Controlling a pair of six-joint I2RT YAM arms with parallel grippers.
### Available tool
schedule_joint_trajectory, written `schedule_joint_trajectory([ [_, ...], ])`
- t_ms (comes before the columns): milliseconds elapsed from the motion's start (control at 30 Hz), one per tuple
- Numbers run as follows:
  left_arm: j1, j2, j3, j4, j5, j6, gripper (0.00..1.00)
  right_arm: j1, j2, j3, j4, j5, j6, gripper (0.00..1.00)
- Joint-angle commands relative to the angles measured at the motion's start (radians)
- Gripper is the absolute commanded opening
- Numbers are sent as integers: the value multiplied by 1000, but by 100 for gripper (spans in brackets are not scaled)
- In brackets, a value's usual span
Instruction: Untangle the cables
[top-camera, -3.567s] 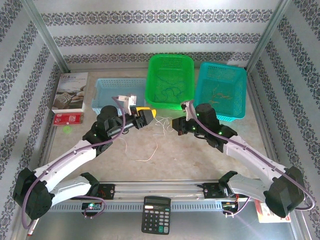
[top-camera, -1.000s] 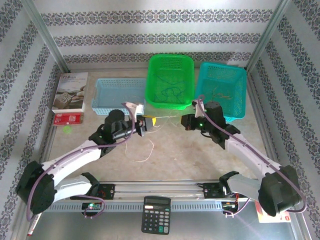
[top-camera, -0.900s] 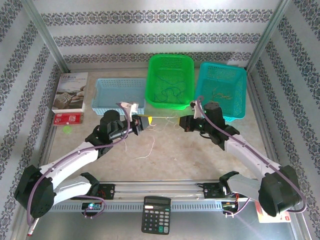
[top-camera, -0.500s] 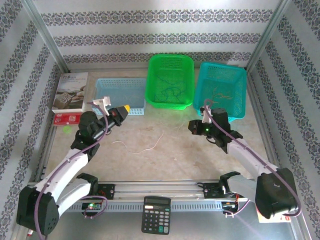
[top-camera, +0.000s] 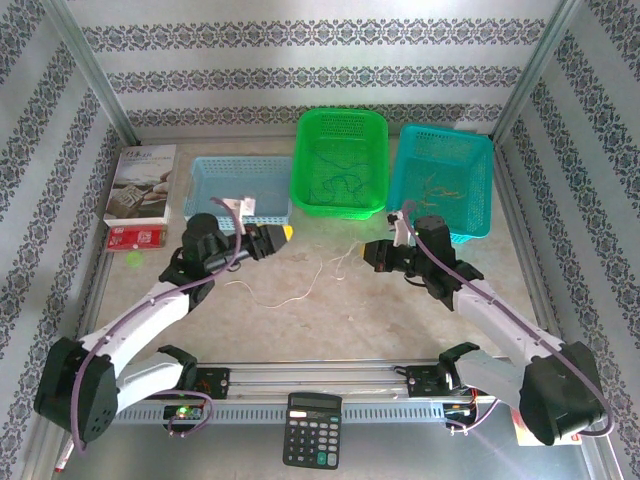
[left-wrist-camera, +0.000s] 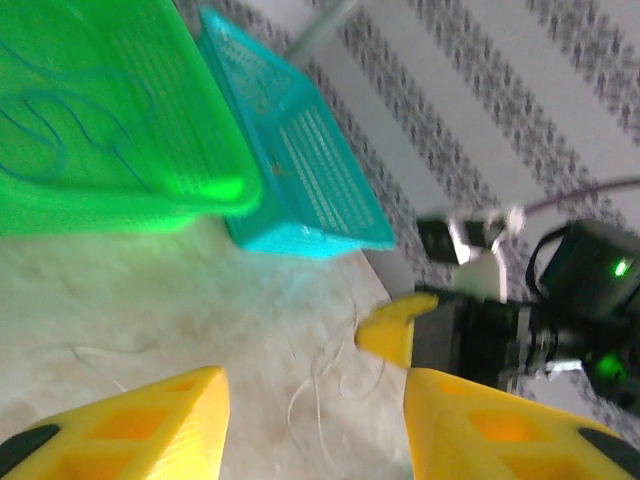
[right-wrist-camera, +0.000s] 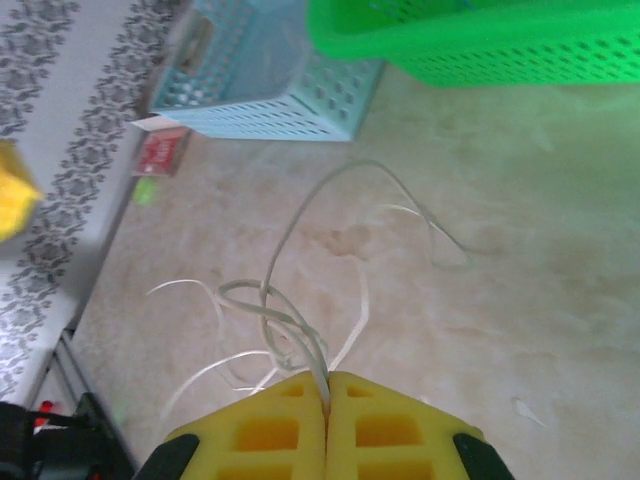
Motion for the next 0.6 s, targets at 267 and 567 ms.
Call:
schedule_joint_trajectory([
  [267, -158, 185, 1, 134, 19, -18, 63, 90, -3, 83, 48, 2, 17, 0],
  [567, -186, 260, -54, 331, 55, -123, 65, 108, 6, 83, 51, 25, 14, 0],
])
